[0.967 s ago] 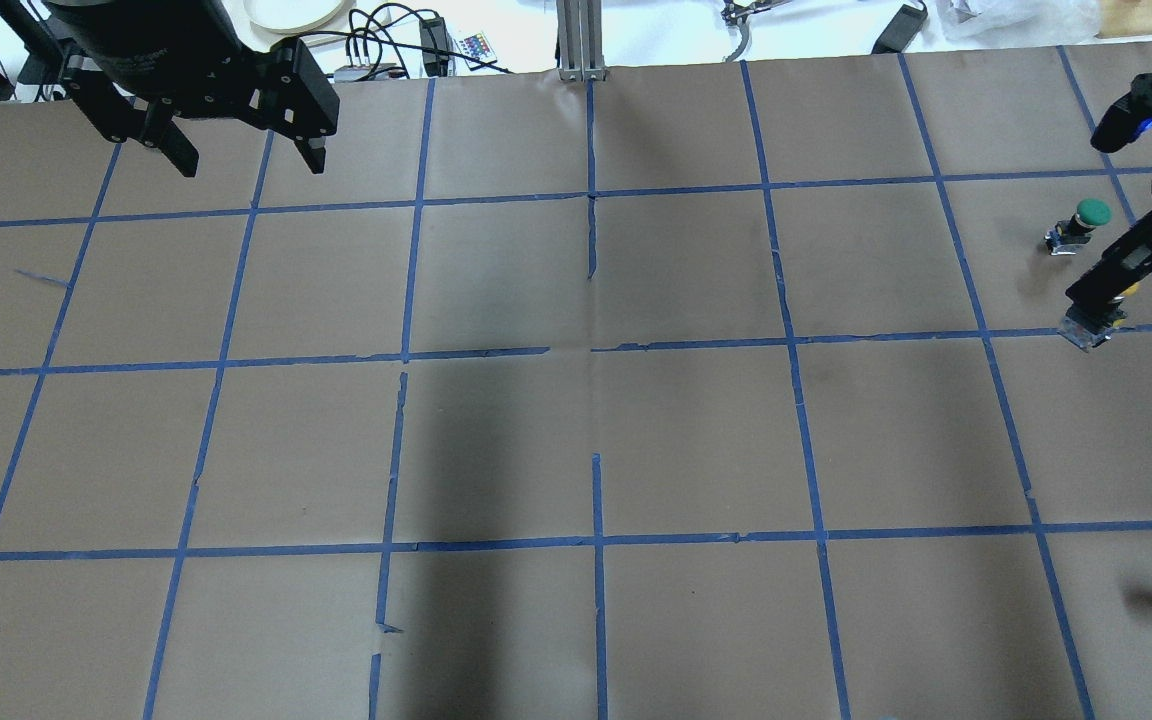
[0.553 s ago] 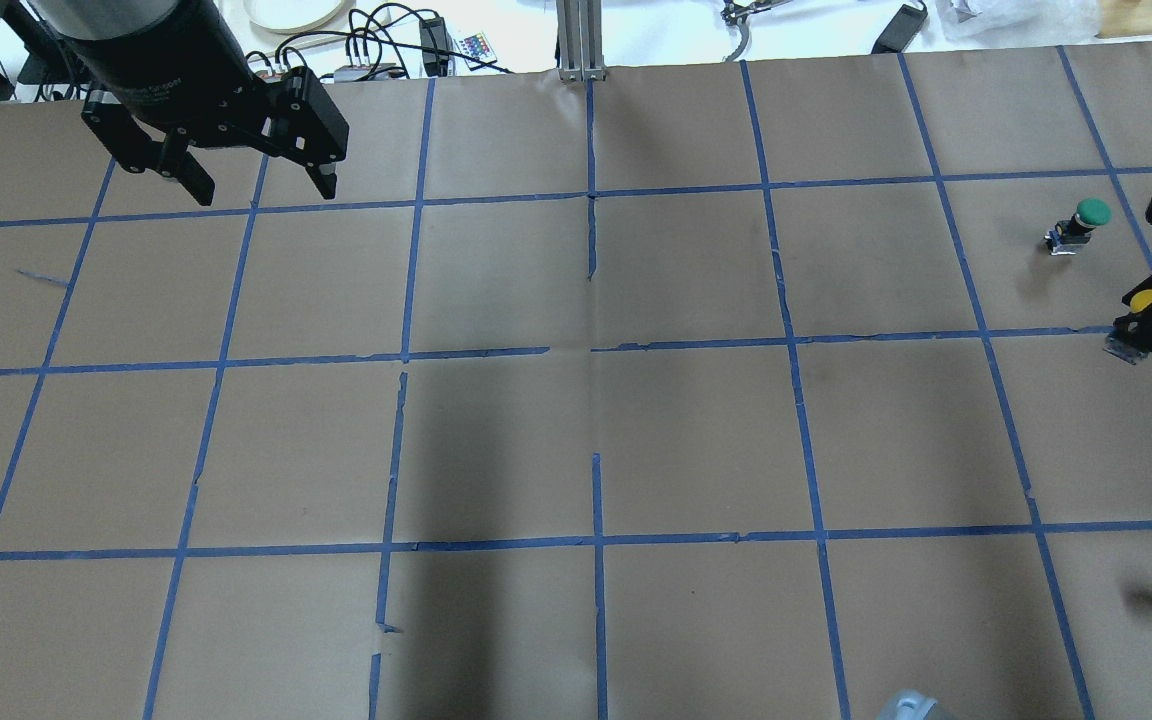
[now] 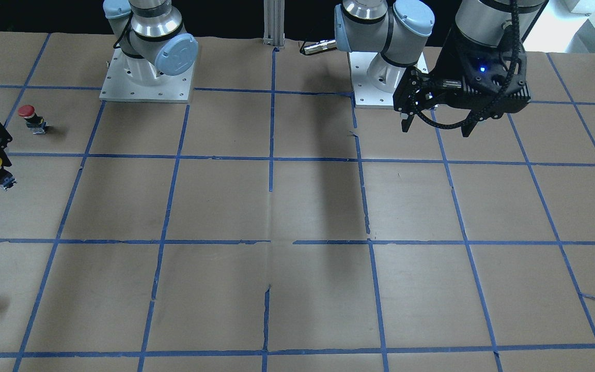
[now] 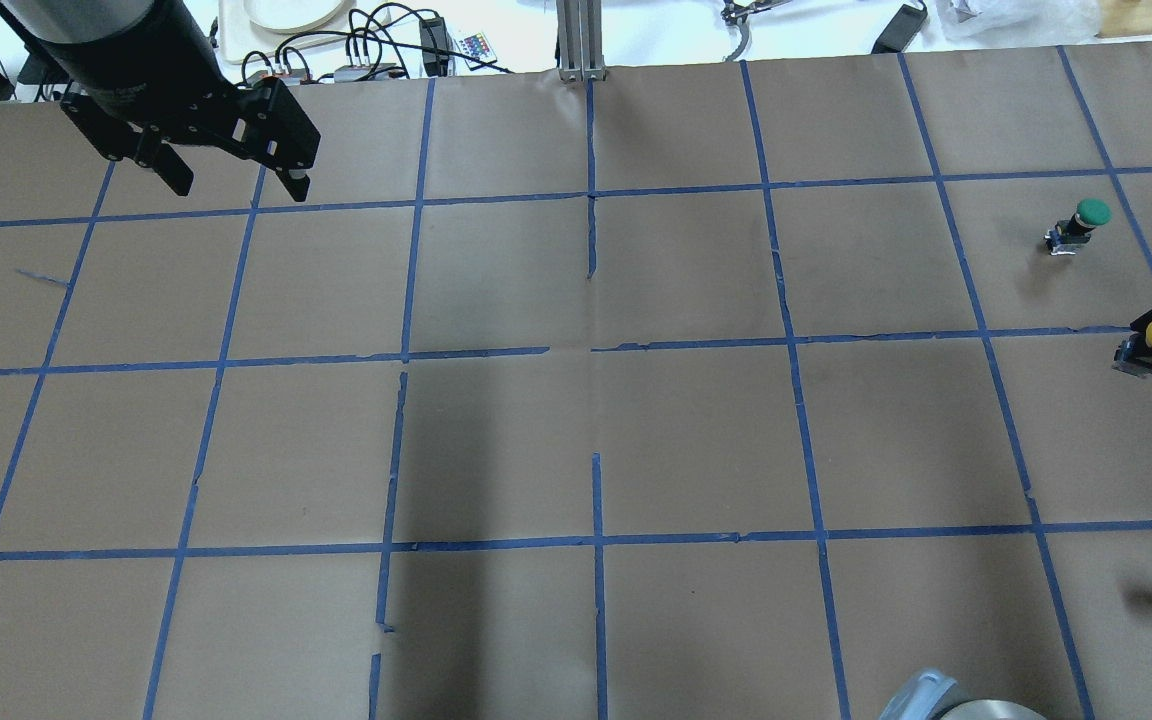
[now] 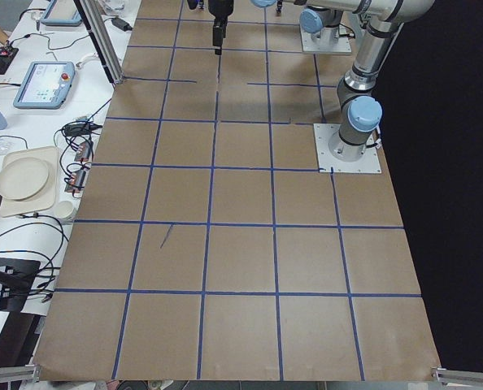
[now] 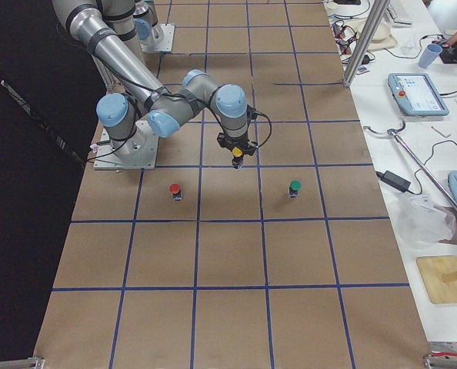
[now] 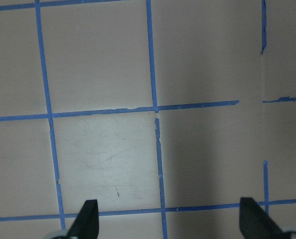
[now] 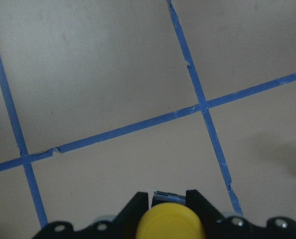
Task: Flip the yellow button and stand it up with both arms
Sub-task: 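Turn the button cap-up with the right gripper and lower it while the left arm withdraws, then set the button upright on the table and open the right gripper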
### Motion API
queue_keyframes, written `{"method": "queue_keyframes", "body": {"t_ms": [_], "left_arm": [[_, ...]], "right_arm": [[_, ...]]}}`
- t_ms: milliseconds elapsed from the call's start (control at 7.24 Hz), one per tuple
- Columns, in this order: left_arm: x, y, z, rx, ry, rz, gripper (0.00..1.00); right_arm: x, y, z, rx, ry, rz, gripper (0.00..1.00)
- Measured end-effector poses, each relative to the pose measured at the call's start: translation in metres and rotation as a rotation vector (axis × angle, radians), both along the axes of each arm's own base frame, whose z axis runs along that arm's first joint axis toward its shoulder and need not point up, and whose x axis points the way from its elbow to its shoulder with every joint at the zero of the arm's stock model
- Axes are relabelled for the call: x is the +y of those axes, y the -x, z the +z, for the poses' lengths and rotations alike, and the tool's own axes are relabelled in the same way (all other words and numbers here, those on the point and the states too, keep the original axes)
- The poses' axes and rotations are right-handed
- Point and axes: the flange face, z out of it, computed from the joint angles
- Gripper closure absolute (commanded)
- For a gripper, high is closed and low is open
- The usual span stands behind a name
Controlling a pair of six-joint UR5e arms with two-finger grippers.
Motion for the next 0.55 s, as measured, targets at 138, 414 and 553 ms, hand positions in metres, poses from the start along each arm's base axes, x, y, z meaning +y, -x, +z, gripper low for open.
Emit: {"method": "queue_keyframes", "body": {"t_ms": [138,414,553], "left_arm": [[-0.002,-0.002,-0.001,0.000,-0.001,0.020,0.00],[-0.004,-0.003,-0.002,-0.001,-0.001,0.050,0.00],[-0.004,-0.003,-0.003,-0.002,-0.004,0.054,0.00]], "right_arm": [[0.001,0.013,-0.018,-0.023,-0.009,0.050,0.93],[0.003,0.038,-0.051,-0.070,-0.036,0.075,0.92],[0.003,0.043,-0.059,-0.081,-0.045,0.075,0.92]]}}
